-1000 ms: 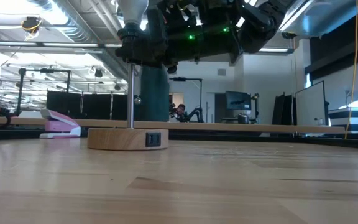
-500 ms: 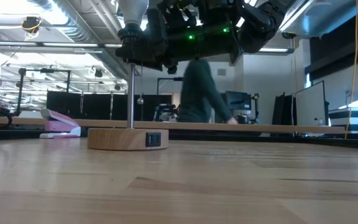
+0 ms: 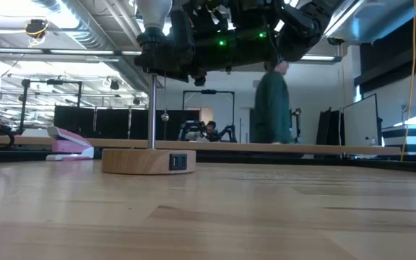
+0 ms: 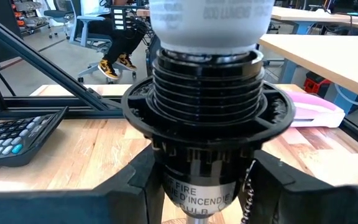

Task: Screw lightbulb
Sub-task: Remove the lightbulb from the lamp

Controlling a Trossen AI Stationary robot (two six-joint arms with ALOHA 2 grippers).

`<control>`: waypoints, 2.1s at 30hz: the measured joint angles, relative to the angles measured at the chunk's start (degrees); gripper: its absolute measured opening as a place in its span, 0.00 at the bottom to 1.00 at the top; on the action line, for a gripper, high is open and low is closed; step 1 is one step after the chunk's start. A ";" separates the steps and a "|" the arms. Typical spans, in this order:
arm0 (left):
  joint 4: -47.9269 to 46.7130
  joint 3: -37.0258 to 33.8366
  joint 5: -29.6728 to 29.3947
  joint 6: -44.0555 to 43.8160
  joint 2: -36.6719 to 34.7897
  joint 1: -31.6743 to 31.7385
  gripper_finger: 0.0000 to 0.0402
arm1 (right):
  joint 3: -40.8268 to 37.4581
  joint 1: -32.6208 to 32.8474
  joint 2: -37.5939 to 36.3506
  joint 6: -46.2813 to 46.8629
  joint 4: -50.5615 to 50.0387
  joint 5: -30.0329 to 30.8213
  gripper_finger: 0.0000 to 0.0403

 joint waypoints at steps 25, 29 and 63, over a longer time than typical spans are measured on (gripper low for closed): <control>6.55 -0.09 -1.74 -74.85 0.42 0.37 0.50 | -0.04 0.19 -0.07 -1.02 0.23 0.54 0.38; 5.36 -0.08 -0.71 -65.78 -0.04 0.45 0.50 | 0.00 0.15 -0.07 -1.33 0.22 0.15 0.38; -0.90 2.90 -2.13 5.74 -0.57 -0.95 0.65 | 0.00 -0.04 0.00 -1.29 -0.07 0.18 0.38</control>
